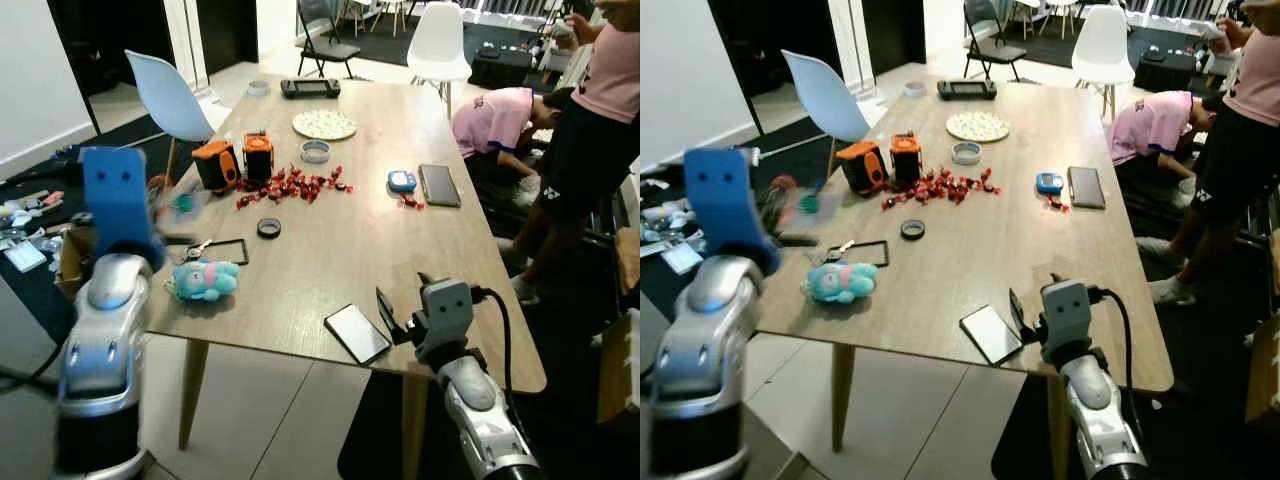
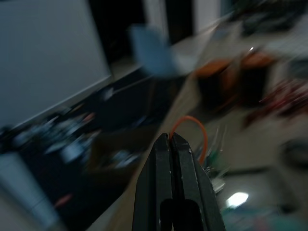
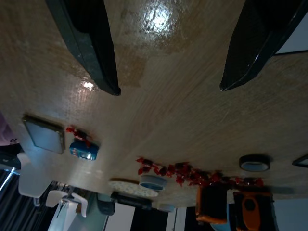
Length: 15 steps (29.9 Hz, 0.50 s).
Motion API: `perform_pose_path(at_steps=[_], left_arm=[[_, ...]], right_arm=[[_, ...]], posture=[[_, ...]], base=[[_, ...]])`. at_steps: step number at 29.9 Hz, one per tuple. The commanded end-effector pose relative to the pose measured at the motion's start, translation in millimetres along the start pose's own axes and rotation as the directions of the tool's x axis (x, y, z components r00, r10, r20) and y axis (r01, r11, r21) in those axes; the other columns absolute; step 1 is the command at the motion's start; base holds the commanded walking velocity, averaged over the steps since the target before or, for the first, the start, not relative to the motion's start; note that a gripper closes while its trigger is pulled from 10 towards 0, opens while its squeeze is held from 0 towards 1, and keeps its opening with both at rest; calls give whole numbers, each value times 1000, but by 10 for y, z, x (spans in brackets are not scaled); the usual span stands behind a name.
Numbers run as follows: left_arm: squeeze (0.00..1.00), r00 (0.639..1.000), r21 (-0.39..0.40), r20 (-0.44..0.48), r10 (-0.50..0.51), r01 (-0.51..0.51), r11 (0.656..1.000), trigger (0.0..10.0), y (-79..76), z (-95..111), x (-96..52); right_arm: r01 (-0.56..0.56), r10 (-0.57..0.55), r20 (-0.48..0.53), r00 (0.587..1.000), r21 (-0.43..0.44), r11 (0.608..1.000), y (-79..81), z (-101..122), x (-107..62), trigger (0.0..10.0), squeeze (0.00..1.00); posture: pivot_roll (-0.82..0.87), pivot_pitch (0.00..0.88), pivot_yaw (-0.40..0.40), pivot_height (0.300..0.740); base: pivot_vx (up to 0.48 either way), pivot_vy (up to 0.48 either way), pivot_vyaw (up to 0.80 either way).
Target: Hang keys on a hook
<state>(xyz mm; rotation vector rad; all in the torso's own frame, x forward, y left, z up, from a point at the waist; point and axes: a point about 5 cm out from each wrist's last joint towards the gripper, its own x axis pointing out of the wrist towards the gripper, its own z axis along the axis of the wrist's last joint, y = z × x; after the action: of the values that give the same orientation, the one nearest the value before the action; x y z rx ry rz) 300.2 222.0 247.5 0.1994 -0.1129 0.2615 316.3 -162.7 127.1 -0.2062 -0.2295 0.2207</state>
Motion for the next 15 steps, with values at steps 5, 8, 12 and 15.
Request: perform_pose_path(at_steps=[5, 8, 12, 15], left_arm=[[0, 998, -24, -44, 49, -51, 998, 10000, 13, -102, -188], [0, 998, -52, -42, 43, -45, 998, 10000, -54, -96, -262], [0, 998, -104, -48, 41, -46, 994, 10000, -166, -113, -334], [0, 998, -108, -46, 32, -37, 993, 10000, -210, -123, -354]], right_arm=[[19, -20, 10, 1000, 53, 998, -2, 46, 37, 10000, 0], [24, -26, 23, 999, 69, 997, 12, 86, 40, 10000, 0], [36, -42, 51, 998, 106, 994, 35, 165, 41, 10000, 0], [37, -45, 62, 997, 113, 993, 46, 200, 44, 10000, 0]], posture=[[132, 143, -26, 740], [134, 146, -28, 740], [135, 147, -28, 740], [132, 147, -28, 740]], base=[[0, 0, 0], [0, 0, 0], [0, 0, 0], [0, 0, 0]])
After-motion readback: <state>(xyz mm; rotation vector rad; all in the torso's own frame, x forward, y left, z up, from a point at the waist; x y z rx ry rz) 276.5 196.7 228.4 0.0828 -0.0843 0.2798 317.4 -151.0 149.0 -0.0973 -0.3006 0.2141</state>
